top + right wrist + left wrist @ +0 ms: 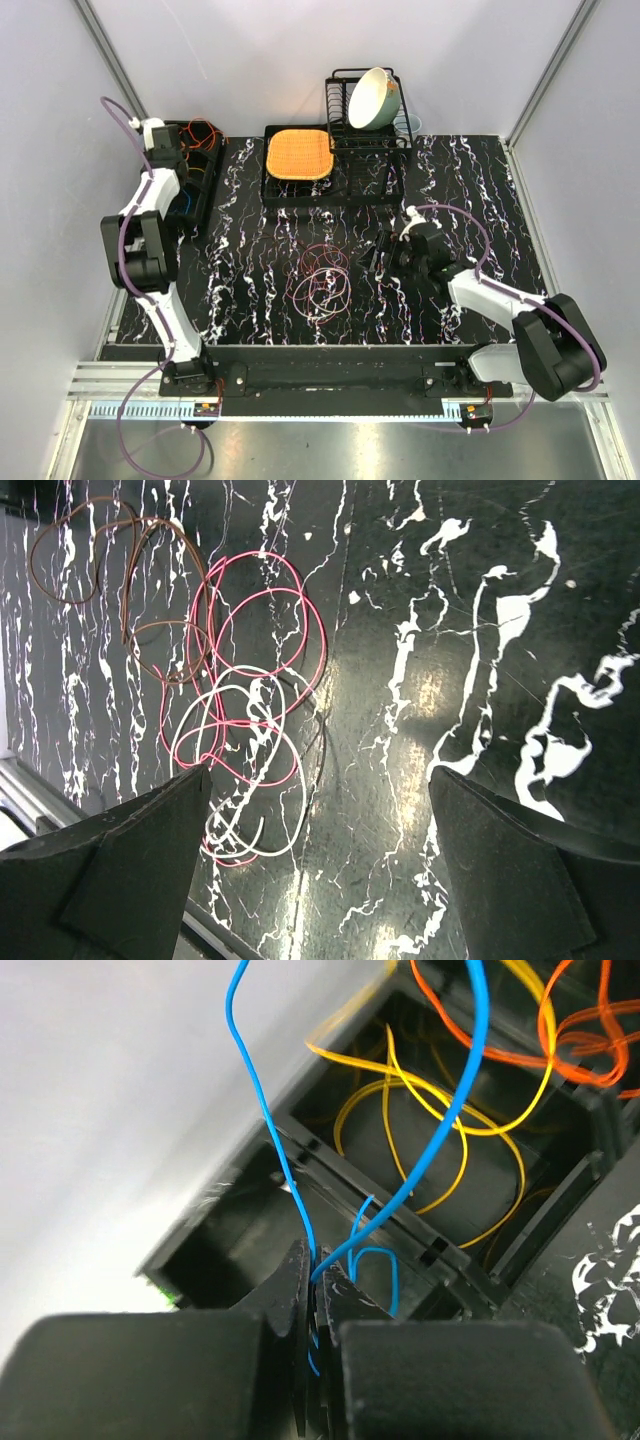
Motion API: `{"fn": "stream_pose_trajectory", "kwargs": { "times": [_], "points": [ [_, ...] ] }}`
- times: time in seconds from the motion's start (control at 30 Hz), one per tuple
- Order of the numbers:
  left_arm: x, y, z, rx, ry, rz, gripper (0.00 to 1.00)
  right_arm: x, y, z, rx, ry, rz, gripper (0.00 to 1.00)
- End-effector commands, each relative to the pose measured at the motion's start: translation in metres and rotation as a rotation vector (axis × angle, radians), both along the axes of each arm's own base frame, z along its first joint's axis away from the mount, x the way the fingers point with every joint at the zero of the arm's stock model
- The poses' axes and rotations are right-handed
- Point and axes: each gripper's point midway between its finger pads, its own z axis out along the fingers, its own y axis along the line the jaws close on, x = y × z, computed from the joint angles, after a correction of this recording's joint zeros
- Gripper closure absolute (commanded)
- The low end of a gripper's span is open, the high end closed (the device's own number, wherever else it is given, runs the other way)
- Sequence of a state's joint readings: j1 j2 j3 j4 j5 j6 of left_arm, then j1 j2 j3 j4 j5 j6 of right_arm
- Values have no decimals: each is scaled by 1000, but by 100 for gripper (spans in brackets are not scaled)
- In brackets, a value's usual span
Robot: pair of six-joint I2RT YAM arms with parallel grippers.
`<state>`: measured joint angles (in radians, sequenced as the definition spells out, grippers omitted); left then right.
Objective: Untangle the cables
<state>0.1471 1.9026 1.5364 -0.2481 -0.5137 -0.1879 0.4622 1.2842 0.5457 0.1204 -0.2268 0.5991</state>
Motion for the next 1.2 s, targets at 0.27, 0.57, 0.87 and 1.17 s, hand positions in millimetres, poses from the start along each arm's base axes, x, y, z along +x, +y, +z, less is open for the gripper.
{"fn": "stream_pose_trajectory", "kwargs": {
  "times": [0.27,0.57,0.87,1.17],
  "points": [
    [-8,-8,-40,-223,-16,140,100,17,7,19,88,-73,48,5],
    [-9,-27,-1,-277,-99,85,19,18,5,19,111,-70,49,6],
    [-33,-71,84,-207,-202,-37,1,18,5,18,132,-55,52,6],
    [-88,-184,83,-207,-108,-336,2,20,4,17,139,-50,45,6]
  ]
}}
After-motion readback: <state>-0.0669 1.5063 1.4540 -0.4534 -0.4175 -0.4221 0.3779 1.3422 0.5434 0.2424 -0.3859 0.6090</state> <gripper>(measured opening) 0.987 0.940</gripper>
